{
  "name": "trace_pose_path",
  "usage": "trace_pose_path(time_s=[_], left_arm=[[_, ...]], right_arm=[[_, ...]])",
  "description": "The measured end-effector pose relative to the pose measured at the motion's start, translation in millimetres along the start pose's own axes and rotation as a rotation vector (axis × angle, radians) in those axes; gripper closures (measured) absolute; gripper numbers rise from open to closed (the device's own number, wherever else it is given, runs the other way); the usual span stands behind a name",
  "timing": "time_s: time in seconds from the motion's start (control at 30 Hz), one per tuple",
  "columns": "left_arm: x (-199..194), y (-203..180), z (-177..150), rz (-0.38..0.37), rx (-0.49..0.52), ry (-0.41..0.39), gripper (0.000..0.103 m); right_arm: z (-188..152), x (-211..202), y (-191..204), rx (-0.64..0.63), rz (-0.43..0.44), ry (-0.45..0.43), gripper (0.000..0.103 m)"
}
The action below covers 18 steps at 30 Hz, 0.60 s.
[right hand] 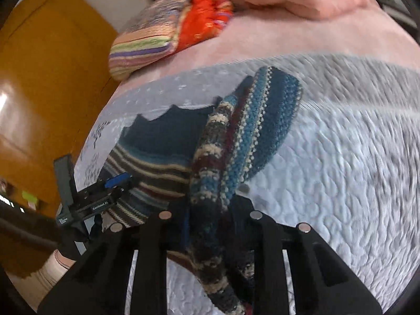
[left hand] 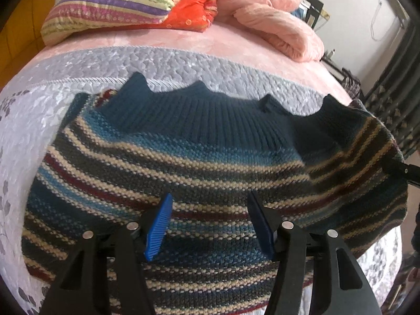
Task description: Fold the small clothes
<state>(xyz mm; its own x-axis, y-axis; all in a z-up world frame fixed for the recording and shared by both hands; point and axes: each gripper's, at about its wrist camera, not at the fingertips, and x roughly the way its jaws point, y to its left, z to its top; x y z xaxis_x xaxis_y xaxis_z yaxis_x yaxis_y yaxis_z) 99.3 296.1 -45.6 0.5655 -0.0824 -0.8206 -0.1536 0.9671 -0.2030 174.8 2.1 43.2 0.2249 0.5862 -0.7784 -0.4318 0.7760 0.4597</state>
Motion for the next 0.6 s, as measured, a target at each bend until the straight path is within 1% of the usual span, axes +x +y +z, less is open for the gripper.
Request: trace_pose_path(time_s=[0.07, 0.2, 0.37, 0.6], left_arm=[[-6.1, 1.9, 2.8, -0.007, -0.009, -0.014, 0.044], [-15.8, 5.0, 8.1, -0.042, -0.030, -0.025, 0.044], [-16.4, 9.8, 11.2, -0.077, -0.059, -0.018, 0.044], [-11.2, 14.2, 15.0, -0.180, -0.108, 0.012, 0.044]], right_arm=[[5.3, 3.8, 17.7, -0.038, 0.000, 0.006, 0.082], [11.7, 15.5, 47.4, -0.122, -0.034, 0.027, 0.082], [9.3, 33.9, 69.6, -0.181, -0.054, 0.060, 0.082], [3.3, 62.8, 95.2, -0.244, -0.065, 0.112, 0.082]])
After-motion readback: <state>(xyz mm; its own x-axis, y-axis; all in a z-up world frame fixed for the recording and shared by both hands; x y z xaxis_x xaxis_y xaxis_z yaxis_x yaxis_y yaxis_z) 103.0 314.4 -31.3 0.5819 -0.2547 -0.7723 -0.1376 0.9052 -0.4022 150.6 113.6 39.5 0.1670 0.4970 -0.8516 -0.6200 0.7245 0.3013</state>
